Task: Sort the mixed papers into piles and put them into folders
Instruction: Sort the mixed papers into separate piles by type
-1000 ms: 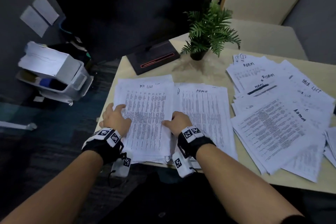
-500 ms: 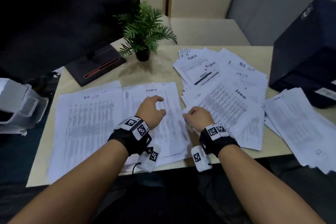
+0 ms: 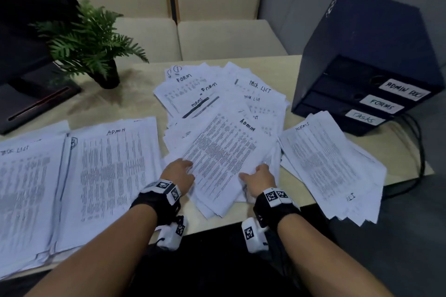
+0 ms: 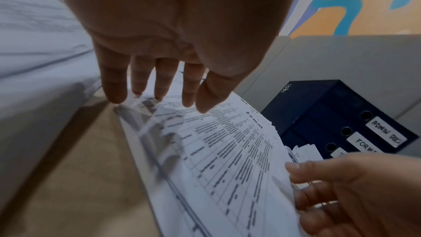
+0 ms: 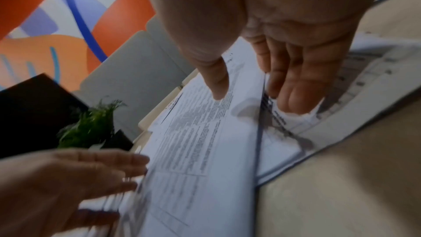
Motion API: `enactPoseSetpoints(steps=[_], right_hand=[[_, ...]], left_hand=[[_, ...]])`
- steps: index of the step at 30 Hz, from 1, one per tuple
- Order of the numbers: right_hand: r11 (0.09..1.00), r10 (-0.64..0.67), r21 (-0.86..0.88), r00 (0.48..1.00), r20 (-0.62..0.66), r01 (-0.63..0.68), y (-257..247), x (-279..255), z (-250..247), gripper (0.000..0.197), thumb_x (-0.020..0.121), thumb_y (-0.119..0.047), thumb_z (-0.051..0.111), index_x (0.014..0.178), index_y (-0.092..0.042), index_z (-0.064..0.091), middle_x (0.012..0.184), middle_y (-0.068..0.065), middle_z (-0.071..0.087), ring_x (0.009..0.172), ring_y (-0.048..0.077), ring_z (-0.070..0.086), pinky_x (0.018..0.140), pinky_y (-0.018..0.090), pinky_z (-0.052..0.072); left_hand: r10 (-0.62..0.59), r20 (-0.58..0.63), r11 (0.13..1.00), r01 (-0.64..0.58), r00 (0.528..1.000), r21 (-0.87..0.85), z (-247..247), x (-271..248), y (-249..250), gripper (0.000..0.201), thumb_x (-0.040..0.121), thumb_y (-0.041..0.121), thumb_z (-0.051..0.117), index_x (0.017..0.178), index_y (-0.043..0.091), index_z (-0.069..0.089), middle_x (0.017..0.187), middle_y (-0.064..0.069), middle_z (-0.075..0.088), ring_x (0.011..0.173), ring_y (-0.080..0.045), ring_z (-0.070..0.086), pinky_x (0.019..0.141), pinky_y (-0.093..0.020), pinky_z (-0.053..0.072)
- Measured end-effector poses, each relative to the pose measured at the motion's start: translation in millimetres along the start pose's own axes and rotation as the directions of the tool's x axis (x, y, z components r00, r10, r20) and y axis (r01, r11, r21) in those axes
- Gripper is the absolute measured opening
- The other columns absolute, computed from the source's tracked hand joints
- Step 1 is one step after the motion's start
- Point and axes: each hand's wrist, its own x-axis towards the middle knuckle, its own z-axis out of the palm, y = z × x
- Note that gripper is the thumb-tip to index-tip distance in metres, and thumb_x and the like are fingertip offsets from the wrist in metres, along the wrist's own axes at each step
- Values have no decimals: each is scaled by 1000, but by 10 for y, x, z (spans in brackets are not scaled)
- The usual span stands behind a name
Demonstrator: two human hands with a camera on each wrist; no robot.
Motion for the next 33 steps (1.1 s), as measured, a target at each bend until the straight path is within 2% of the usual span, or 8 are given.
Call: enactPoseSetpoints(steps=[3,9,12,16,19,25,30,33], right_hand=[[993,20,116,1000,-24,-17,16,93,0,52,90,-26,65,131,-4,43,125,13,59,101,27,58,75,25,40],[987,-98,117,987,-129,114,23,141,-101,10,96,-15,53,100,-7,58,108,9,66,85,20,55,72,22,39],[944,-165,252,966,-197,213,63,69,-166,13,94,-10,53,101,-3,61,99,4,67,91,25,63,76,26,45],[873,-207,413,964,-168,260,64,-77,-217,21,92,-12,57,109,-20,67,104,-7,73,97,14,68,88,30,52],[867,-215,424,965,-153,261,73,-118,-197,22,92,-13,60,109,-20,71,101,-7,74,96,13,69,90,32,53],[948,-197,212,960,-201,239,128,-55,-187,17,92,-16,59,75,-14,62,71,-4,62,64,11,54,53,16,38],[886,50,439,909,-413,150,324,220,-485,19,96,-14,52,78,-14,57,78,3,58,79,24,54,67,27,40],[885,52,444,917,-395,140,400,291,-637,16,97,-13,51,102,-6,65,96,8,64,86,25,58,75,29,42]], left_hand=[[-32,15,998,31,999,56,33,20,28,46,89,15,50,135,19,51,136,-8,52,123,-26,50,99,-29,40],[-3,54,1000,3,999,5,-53,-10,-62,40,89,16,51,129,19,55,125,-6,59,109,-22,56,88,-23,41],[21,58,998,-17,998,-65,-140,-22,-137,44,90,16,53,134,19,48,130,-7,56,112,-22,56,87,-22,39],[20,-13,975,-22,1000,-221,-295,-15,-214,62,92,18,53,148,23,27,143,-8,45,122,-26,51,99,-32,39],[31,-28,944,-39,999,-328,-356,1,-219,55,92,12,51,144,20,33,127,-6,59,98,-21,58,84,-27,44],[17,-93,963,-41,996,-266,-292,-69,-207,25,93,11,55,118,5,57,109,-13,67,78,-16,57,62,-18,38],[-81,-153,963,38,985,-266,-259,-76,-215,15,94,9,53,107,6,58,99,-12,64,80,-25,55,68,-25,37],[-128,-162,963,83,978,-255,-216,-63,-220,9,94,10,53,102,9,56,93,-7,62,79,-25,55,66,-26,38]])
